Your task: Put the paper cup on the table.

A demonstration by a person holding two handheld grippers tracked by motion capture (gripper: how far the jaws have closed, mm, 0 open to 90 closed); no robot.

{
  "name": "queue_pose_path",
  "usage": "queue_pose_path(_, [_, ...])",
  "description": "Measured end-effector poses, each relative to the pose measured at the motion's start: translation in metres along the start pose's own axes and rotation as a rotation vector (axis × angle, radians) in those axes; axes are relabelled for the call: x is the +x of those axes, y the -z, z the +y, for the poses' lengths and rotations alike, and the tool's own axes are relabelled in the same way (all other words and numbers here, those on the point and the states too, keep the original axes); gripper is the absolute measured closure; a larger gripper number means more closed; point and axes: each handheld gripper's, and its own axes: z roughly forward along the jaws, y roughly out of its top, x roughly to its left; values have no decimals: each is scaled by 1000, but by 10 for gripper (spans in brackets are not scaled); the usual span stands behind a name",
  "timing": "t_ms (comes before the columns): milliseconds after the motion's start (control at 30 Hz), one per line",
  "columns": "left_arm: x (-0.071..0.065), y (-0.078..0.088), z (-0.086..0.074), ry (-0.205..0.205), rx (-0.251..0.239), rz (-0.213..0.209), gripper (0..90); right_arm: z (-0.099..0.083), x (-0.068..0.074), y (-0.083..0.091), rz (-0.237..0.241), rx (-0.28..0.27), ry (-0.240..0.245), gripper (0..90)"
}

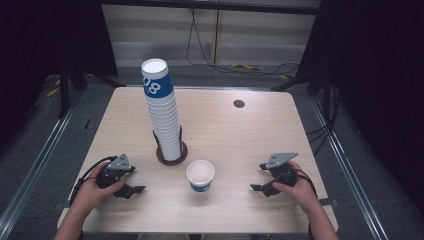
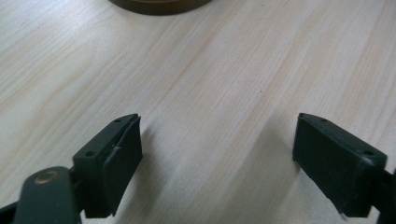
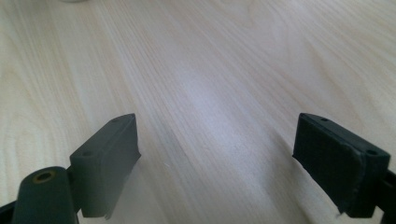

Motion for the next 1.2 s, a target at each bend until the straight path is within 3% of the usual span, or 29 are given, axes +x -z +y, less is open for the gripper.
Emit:
queue_pose_path(300, [1,-1,-3,-2,-32,-3,144,-4,-2,-3,-15,10,-8,127])
queue_pose_path(733, [0,-3,-10,7,-99,-3,108,-8,-3,-6,-27,-43,-22,108])
queue_pose_path(1200, [0,-4,-13,2,-116,4,97,-9,-4,-8,-32,-55,-33,102])
